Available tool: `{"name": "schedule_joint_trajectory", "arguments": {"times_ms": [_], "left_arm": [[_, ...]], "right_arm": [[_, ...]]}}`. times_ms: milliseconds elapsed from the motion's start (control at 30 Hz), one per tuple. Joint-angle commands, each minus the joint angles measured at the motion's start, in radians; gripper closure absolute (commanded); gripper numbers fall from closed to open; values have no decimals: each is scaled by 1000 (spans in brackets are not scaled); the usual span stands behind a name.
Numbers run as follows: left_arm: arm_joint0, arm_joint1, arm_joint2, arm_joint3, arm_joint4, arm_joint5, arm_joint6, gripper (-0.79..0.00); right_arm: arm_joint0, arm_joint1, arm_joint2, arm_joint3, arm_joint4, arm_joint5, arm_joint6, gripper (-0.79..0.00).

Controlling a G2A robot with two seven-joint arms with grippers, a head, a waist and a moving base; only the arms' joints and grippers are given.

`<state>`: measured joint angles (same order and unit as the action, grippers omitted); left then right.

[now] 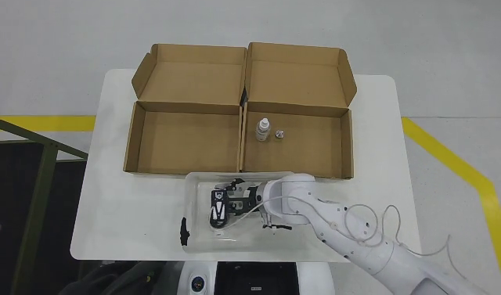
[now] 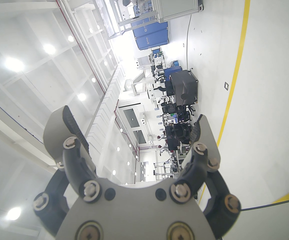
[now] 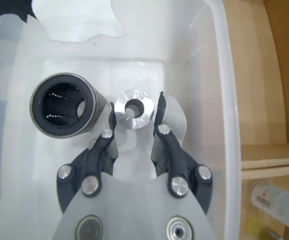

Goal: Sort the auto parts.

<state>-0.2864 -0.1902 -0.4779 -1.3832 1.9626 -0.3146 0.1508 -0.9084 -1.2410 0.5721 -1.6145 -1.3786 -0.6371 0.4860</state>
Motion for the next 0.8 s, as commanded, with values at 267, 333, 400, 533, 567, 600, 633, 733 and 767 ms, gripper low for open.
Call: {"name": "schedule_joint_trajectory", "arguments": {"times_ms": [267, 333, 400, 533, 567, 600, 633, 733, 767], "left_arm": [[0, 0, 0, 0, 0, 0, 0, -785], [0, 0, 0, 0, 0, 0, 0, -785], [0, 0, 0, 0, 0, 0, 0, -785], [0, 0, 0, 0, 0, 0, 0, -785], [0, 0, 0, 0, 0, 0, 0, -785], [0, 0, 0, 0, 0, 0, 0, -785], [0, 0, 0, 0, 0, 0, 0, -785], [0, 0, 0, 0, 0, 0, 0, -785], [0, 0, 0, 0, 0, 0, 0, -785]], "right_arm": [[16, -24, -16, 11, 20, 0, 34, -212], [14, -26, -15, 5, 26, -2, 44, -83], [8, -26, -14, -5, 31, -5, 53, 0], [-1, -25, -5, -16, 34, -16, 60, 0], [-3, -25, -2, -18, 33, -18, 59, 0], [-6, -24, 1, -19, 32, -19, 58, 0], [-9, -24, 5, -22, 31, -19, 55, 0], [-21, -19, 24, -28, 29, -22, 32, 0], [-26, -16, 32, -33, 32, -27, 21, 0]]}}
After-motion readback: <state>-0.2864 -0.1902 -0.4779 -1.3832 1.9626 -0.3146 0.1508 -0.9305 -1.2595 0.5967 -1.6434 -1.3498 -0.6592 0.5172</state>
